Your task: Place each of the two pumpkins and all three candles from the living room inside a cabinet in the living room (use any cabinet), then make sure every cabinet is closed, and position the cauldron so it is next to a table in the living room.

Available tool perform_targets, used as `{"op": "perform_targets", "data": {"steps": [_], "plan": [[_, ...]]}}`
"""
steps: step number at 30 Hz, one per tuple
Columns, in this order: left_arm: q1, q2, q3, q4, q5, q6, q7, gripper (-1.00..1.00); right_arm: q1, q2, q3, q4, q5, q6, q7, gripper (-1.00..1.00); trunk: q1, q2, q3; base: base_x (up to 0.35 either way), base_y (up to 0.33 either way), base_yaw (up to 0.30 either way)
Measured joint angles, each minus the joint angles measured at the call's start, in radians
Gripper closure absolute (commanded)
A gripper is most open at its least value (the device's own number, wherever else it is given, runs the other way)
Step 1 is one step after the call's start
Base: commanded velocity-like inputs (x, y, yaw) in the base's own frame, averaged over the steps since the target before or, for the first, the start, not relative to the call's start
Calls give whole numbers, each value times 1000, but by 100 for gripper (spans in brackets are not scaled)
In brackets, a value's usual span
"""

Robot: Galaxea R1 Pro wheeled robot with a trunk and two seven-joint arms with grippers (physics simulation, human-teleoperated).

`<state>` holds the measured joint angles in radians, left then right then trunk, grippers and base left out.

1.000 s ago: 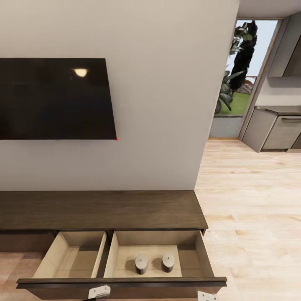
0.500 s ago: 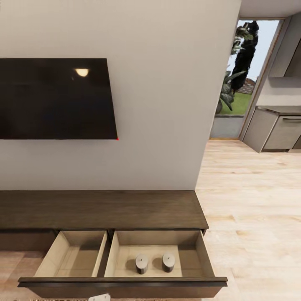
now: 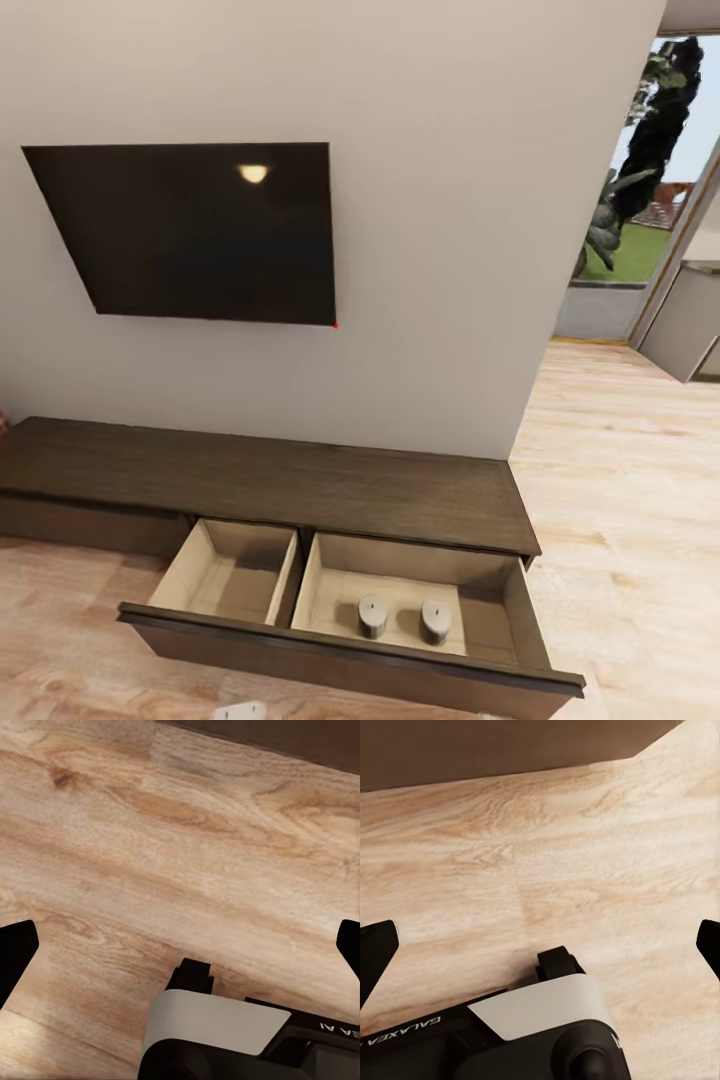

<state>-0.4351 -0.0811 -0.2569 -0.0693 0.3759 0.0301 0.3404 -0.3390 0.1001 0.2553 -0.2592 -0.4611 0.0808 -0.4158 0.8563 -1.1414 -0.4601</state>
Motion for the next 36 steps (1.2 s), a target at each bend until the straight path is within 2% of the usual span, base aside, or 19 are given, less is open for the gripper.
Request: {"op": "perform_targets", "data": {"steps": [18, 24, 32, 35, 36], "plan": [[2, 0, 0, 0, 0, -2, 0, -100, 0, 7, 3, 26, 4, -2, -2, -100, 0, 0, 0, -27, 20, 291], [2, 0, 0, 0, 0, -35, 1, -100, 0, 6, 3, 26, 3, -2, -2, -100, 0, 0, 0, -13, 0, 291], [2, 6, -1, -1, 0, -40, -1, -100, 0, 6, 3, 26, 4, -2, -2, -100, 0, 0, 0, -3, 0, 291], [2, 9, 0, 0, 0, -40, -35, -100, 0, 6, 3, 26, 4, -2, -1, -100, 0, 0, 0, 0, 0, 291], [2, 10, 0, 0, 1, -40, -65, -100, 0, 6, 3, 26, 4, -2, -1, -100, 0, 0, 0, 0, 0, 291]]}}
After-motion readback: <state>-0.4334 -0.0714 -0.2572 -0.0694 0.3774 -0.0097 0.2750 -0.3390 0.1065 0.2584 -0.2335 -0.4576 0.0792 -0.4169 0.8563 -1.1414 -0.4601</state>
